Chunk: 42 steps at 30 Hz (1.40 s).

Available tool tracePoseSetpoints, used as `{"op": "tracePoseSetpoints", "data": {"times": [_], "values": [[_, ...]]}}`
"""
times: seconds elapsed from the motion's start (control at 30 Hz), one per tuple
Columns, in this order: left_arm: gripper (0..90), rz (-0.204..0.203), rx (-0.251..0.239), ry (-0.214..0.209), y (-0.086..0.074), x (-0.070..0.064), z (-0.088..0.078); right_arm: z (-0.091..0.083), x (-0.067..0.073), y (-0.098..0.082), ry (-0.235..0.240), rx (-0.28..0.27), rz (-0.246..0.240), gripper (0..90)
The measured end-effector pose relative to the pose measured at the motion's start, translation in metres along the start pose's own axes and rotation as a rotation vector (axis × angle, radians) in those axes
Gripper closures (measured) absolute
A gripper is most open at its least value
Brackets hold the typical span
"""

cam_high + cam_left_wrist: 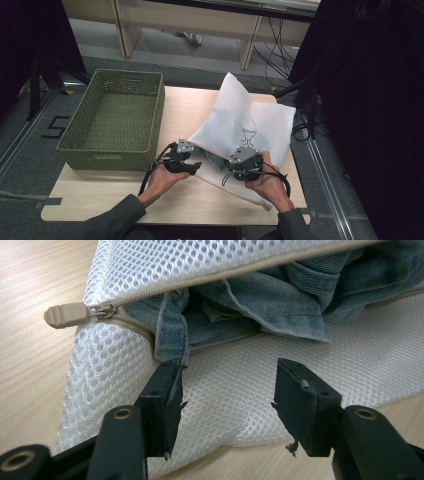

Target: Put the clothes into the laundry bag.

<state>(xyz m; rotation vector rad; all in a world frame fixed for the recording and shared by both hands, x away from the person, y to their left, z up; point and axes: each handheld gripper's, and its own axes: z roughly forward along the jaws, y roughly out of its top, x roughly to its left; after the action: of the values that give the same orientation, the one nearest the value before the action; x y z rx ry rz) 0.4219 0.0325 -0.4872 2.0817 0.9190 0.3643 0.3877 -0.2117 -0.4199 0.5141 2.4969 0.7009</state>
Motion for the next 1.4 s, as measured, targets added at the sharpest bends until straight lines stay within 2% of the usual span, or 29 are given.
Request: {"op": "tracePoseSetpoints", "data": {"times": [0.03, 0.1, 0.2, 0.27, 0.3, 0.4, 0.43, 0.5, 0.53, 0.57, 0.6, 0.63, 0.7, 0.73, 0.77, 0.83, 0.87, 0.9, 0.93, 0.97, 1.03, 1.1, 1.13, 1.17, 1.2, 1.27, 1.3, 1.33, 1.4], "values": [[44.1, -0.010, 0.001, -0.001, 0.000, 0.001, 0.001, 0.002, 0.000, 0.007, 0.006, -0.013, -0.008, 60.9], [44.1, -0.041, -0.004, -0.009, 0.000, 0.001, 0.003, 0.007, -0.002, 0.017, -0.020, -0.030, -0.044, 59.3], [44.1, -0.030, -0.011, -0.006, 0.000, 0.002, 0.005, 0.018, -0.007, 0.033, -0.026, -0.056, -0.043, 55.6], [43.7, -0.042, -0.016, -0.009, 0.000, 0.003, 0.005, 0.028, -0.010, 0.043, -0.037, -0.066, -0.053, 52.2], [43.7, -0.045, -0.018, -0.010, 0.000, 0.003, 0.006, 0.034, -0.011, 0.046, -0.037, -0.060, -0.063, 49.2], [43.5, -0.039, -0.020, -0.007, -0.001, 0.004, 0.006, 0.048, -0.011, 0.050, -0.033, -0.049, -0.066, 47.9], [43.3, -0.045, -0.020, -0.008, -0.001, 0.005, 0.006, 0.054, -0.011, 0.051, -0.039, -0.025, -0.093, 47.8], [43.0, -0.039, -0.020, -0.005, -0.002, 0.005, 0.004, 0.061, -0.009, 0.051, -0.052, 0.007, -0.134, 54.1], [42.9, -0.032, -0.018, -0.002, -0.002, 0.005, 0.002, 0.063, -0.010, 0.051, -0.063, 0.014, -0.175, 62.6], [42.7, -0.010, -0.019, 0.000, -0.002, 0.006, 0.001, 0.063, -0.012, 0.050, -0.070, 0.025, -0.190, 72.7], [42.6, -0.021, -0.023, -0.003, -0.003, 0.007, 0.000, 0.062, -0.015, 0.049, -0.066, 0.026, -0.183, 81.9], [42.6, -0.029, -0.026, -0.002, -0.003, 0.007, -0.001, 0.060, -0.018, 0.049, -0.046, 0.015, -0.163, 86.3], [42.9, -0.019, -0.038, -0.001, -0.004, 0.007, -0.003, 0.055, -0.022, 0.050, -0.005, -0.006, -0.104, 88.0], [43.0, -0.020, -0.039, -0.002, -0.004, 0.006, -0.003, 0.051, -0.024, 0.051, 0.016, -0.017, -0.086, 88.3], [42.9, -0.009, -0.039, -0.008, -0.005, 0.006, -0.003, 0.049, -0.025, 0.052, 0.035, -0.046, -0.092, 88.5], [42.5, -0.012, -0.033, -0.028, -0.006, 0.003, -0.003, 0.040, -0.025, 0.056, 0.065, -0.058, -0.038, 88.9], [42.4, -0.005, -0.042, -0.028, -0.007, 0.001, -0.001, 0.036, -0.025, 0.060, 0.077, -0.077, -0.047, 89.0], [42.1, -0.002, -0.042, -0.028, -0.007, -0.002, 0.000, 0.031, -0.023, 0.063, 0.076, -0.084, -0.015, 89.0], [41.9, -0.012, -0.060, -0.037, -0.007, -0.006, 0.002, 0.026, -0.022, 0.066, 0.087, -0.093, -0.004, 89.1], [41.8, 0.021, -0.039, -0.038, -0.007, -0.008, 0.003, 0.022, -0.021, 0.068, 0.097, -0.101, 0.003, 89.1], [41.0, 0.022, -0.033, -0.051, -0.007, -0.014, 0.007, 0.015, -0.019, 0.072, 0.131, -0.123, 0.019, 89.0], [39.4, 0.020, -0.035, -0.052, -0.006, -0.020, 0.013, 0.013, -0.018, 0.074, 0.138, -0.130, 0.039, 89.1], [38.6, 0.001, -0.038, -0.067, -0.006, -0.022, 0.017, 0.014, -0.018, 0.074, 0.137, -0.130, 0.021, 89.1], [39.0, -0.075, -0.061, -0.097, -0.005, -0.023, 0.023, 0.015, -0.018, 0.073, 0.138, -0.127, 0.021, 89.1], [42.3, -0.069, -0.063, -0.107, -0.004, -0.021, 0.028, 0.015, -0.017, 0.071, 0.166, -0.129, 0.031, 89.1], [49.9, -0.096, -0.096, -0.090, -0.004, -0.025, 0.039, 0.015, -0.018, 0.068, 0.157, -0.124, 0.046, 89.1], [57.8, -0.090, -0.097, -0.109, -0.004, -0.023, 0.042, 0.014, -0.019, 0.066, 0.148, -0.126, 0.048, 89.1], [60.9, -0.117, -0.101, -0.134, -0.004, -0.022, 0.047, 0.013, -0.019, 0.066, 0.163, -0.132, 0.063, 89.0], [72.2, -0.158, -0.096, -0.129, -0.003, -0.024, 0.053, 0.010, -0.022, 0.064, 0.170, -0.138, 0.071, 89.1]]}}
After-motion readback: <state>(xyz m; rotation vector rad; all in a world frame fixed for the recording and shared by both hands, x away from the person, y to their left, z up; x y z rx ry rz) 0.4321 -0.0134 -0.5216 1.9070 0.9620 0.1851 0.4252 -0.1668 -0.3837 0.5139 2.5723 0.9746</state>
